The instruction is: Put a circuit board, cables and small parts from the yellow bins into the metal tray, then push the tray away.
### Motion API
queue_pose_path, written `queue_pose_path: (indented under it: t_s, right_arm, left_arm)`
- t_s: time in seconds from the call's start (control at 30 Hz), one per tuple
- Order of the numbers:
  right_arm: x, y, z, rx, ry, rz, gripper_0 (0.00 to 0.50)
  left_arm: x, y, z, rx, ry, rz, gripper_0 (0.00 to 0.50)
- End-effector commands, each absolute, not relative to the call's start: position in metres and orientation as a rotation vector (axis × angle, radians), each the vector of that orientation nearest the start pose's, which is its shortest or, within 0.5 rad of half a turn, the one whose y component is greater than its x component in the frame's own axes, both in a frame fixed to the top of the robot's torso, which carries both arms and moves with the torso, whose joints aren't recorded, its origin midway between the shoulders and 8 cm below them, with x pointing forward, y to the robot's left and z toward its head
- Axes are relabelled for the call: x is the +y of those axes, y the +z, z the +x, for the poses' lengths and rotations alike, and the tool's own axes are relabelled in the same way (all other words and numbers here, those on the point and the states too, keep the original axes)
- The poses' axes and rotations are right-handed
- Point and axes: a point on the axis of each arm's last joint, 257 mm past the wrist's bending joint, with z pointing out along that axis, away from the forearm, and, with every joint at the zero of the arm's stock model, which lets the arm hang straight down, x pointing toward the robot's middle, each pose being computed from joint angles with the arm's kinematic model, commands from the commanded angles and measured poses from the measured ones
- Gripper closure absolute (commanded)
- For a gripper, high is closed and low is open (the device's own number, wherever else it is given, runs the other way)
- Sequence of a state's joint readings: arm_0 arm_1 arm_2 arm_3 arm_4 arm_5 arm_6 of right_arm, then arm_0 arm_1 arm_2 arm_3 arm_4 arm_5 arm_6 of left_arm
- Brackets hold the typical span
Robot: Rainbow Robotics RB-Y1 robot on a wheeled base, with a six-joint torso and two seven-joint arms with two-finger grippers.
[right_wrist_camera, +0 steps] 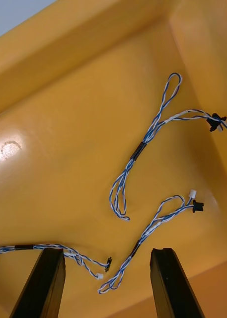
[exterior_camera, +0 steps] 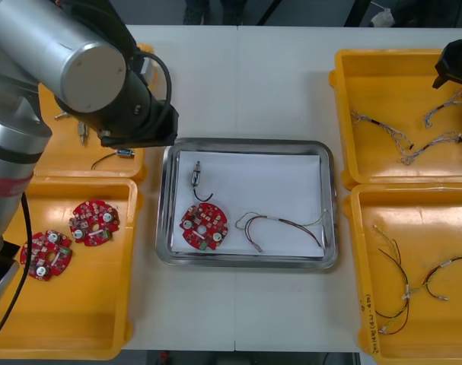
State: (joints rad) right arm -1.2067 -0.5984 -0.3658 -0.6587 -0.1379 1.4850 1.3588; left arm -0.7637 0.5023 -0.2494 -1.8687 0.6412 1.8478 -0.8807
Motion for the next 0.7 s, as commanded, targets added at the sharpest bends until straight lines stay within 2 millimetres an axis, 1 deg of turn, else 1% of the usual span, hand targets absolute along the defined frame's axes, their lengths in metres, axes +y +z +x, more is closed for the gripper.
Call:
queue_pose_path:
  t_s: [0.03, 0.17, 0.2, 0.3, 0.47, 0.7]
  right_arm:
    - [-0.447, -0.06, 0.625, 2.426, 0.056, 0.745, 0.0]
    - [-0.453, -0.065, 0.63, 2.409, 0.078, 0.77, 0.0]
    - [-0.453, -0.066, 0.631, 2.408, 0.084, 0.773, 0.0]
    - [-0.455, -0.068, 0.636, 2.39, 0.094, 0.785, 0.0]
    - [-0.46, -0.075, 0.644, 2.353, 0.096, 0.791, 0.0]
    - [-0.462, -0.087, 0.656, 2.295, 0.142, 0.816, 0.0]
  left_arm:
    - [0.185, -0.116, 0.496, 2.592, -0.09, 0.208, 0.0]
    - [0.207, -0.116, 0.503, 2.605, -0.043, 0.272, 0.0]
    - [0.21, -0.116, 0.504, 2.607, -0.035, 0.282, 0.0]
    - [0.226, -0.113, 0.511, 2.607, -0.013, 0.32, 0.0]
    - [0.247, -0.106, 0.529, 2.594, 0.008, 0.4, 0.0]
    - [0.273, -0.1, 0.552, 2.557, 0.053, 0.51, 0.0]
